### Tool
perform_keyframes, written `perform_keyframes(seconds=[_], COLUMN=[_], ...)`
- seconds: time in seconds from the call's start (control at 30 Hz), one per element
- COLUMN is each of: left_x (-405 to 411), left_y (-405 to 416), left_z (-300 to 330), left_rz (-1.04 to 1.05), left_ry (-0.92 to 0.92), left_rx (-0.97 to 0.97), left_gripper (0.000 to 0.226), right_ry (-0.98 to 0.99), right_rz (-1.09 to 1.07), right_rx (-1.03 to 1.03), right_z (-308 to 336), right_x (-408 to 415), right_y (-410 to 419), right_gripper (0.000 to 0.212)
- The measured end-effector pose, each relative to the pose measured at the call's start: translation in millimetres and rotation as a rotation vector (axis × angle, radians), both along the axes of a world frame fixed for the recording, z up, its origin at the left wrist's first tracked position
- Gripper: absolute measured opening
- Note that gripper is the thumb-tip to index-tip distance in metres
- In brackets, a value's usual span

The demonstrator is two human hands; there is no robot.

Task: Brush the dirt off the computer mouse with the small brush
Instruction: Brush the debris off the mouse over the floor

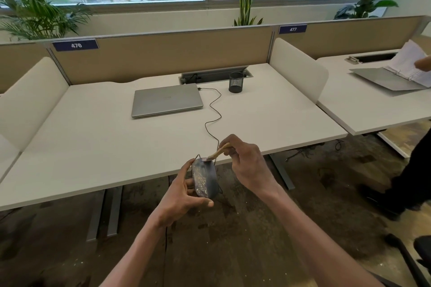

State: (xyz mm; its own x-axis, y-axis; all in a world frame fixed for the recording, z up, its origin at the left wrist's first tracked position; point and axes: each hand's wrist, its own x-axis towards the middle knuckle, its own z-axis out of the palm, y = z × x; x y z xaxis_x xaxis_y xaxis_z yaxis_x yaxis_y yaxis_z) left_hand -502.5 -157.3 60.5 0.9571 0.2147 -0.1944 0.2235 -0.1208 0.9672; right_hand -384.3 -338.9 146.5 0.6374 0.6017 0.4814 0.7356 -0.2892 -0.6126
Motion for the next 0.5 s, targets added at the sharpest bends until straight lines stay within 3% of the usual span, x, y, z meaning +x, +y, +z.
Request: perform_keyframes(seconds=[0.27,0.5], left_x=[1.2,0.8], left_y=[1.5,3.9], left_z=[0.1,-3.6], left_rz=[0.013,0.026], left_ry=[0.011,0.007], left_rx=[0.007,-0.008], left_gripper=[0.142,0.140], right_ry=[-0.085,0.016], right_rz=[-0.054,-0.045], right_rx=[-0.047,-0.147], right_z=[14.9,18.9], right_x=[-1.6,-0.4], right_y=[3.6,-7.0], right_gripper=[0.023,0.029])
